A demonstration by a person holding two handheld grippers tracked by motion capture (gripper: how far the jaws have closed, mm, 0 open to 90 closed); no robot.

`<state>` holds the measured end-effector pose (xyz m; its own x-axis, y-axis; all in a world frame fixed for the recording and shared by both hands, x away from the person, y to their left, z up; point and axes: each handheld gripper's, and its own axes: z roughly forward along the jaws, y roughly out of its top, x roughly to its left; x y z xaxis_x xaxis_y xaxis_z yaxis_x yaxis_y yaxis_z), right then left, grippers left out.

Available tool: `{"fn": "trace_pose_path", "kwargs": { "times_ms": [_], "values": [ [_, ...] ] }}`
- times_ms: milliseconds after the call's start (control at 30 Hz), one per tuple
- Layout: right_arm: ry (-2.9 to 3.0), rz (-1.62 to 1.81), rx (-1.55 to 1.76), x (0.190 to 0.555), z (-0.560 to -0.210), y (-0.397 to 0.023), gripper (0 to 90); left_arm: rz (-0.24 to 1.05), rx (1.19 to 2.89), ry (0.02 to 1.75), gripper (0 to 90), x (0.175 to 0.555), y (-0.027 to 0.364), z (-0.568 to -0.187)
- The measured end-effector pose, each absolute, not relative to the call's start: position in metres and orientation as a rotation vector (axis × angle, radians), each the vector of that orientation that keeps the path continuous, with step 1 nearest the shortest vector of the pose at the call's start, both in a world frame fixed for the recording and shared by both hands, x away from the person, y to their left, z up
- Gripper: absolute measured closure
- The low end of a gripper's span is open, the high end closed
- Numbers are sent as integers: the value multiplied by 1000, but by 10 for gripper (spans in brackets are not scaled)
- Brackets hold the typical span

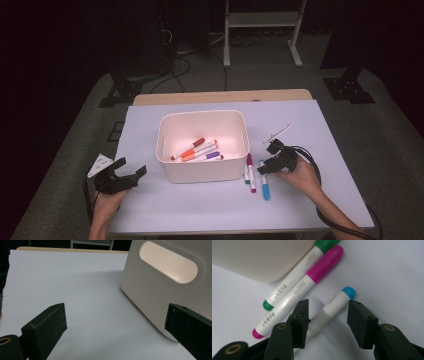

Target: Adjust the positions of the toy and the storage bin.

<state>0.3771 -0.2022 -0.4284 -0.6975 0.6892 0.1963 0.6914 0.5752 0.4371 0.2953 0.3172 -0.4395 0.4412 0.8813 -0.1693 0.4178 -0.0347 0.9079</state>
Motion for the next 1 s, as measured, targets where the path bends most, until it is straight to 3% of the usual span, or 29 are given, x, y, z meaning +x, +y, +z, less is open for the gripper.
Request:
{"fn": "trace_pose_path", "kwargs": {
  "times_ms": [567, 733, 1000],
  "values": [
    [-2836, -735, -1337, 355, -430, -251, 615, 551, 1649, 1151, 25, 296, 316, -440],
    [-2883, -739, -1351, 349, -432, -260, 751, 548, 1650, 1149, 25, 297, 315, -440],
    [-2729, -765, -1264, 362, -427, -270, 754, 551, 1649, 1153, 25, 297, 315, -440]
  ]
}}
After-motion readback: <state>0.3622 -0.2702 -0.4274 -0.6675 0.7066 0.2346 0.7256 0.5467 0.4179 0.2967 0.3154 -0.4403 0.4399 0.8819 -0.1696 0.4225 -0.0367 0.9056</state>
